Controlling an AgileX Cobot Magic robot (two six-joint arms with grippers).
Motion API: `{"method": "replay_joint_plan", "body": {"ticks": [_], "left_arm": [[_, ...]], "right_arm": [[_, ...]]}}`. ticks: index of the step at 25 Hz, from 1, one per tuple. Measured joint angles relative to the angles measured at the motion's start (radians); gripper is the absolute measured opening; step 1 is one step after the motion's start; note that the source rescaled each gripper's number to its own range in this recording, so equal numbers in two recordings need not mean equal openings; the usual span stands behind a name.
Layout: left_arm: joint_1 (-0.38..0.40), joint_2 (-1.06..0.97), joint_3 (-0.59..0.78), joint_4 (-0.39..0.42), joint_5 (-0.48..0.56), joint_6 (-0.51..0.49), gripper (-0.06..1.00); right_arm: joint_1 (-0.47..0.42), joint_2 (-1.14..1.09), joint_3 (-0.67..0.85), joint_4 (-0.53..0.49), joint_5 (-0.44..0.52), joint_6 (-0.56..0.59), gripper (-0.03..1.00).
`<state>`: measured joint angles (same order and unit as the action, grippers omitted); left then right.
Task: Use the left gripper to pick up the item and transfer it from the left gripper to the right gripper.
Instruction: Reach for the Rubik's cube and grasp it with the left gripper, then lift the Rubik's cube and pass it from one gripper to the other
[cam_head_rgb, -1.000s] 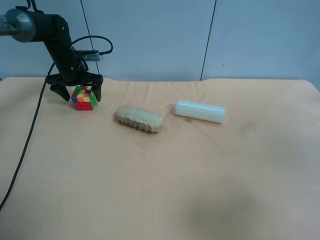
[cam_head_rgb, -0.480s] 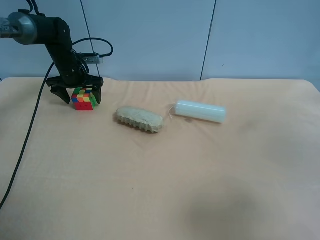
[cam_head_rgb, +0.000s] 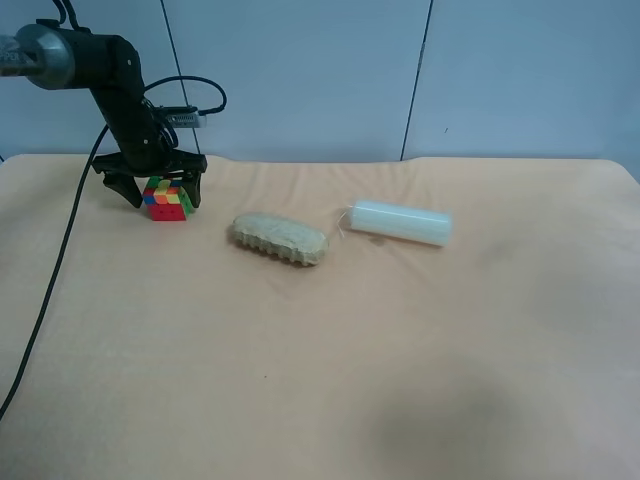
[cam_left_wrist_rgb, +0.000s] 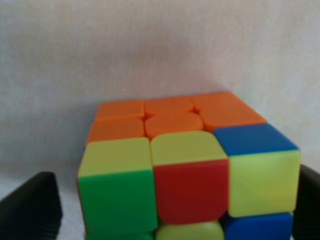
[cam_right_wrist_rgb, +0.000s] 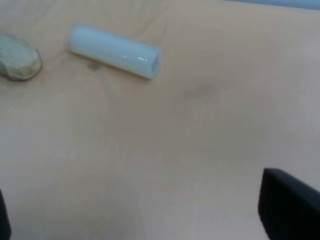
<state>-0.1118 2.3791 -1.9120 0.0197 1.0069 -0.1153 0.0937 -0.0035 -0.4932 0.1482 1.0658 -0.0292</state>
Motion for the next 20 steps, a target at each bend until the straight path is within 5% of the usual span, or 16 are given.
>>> {"method": "replay_joint_plan", "body": {"ticks": [2, 4, 5, 20], "left_arm": [[0.0, 0.0, 0.0, 0.0, -0.002, 0.0, 0.41], [0.0, 0.0, 0.0, -0.001, -0.002, 0.0, 0.05], [0.0, 0.0, 0.0, 0.0, -0.002, 0.0, 0.0], [0.0, -0.152, 0.0, -0.025, 0.02, 0.003, 0.01]], "right_arm": [[0.0, 0.0, 0.0, 0.0, 0.0, 0.0, 0.99], [0.0, 0.0, 0.0, 0.0, 0.0, 0.0, 0.99], [0.0, 0.0, 0.0, 0.0, 0.0, 0.0, 0.99], [0.0, 0.0, 0.0, 0.0, 0.0, 0.0, 0.99]]}}
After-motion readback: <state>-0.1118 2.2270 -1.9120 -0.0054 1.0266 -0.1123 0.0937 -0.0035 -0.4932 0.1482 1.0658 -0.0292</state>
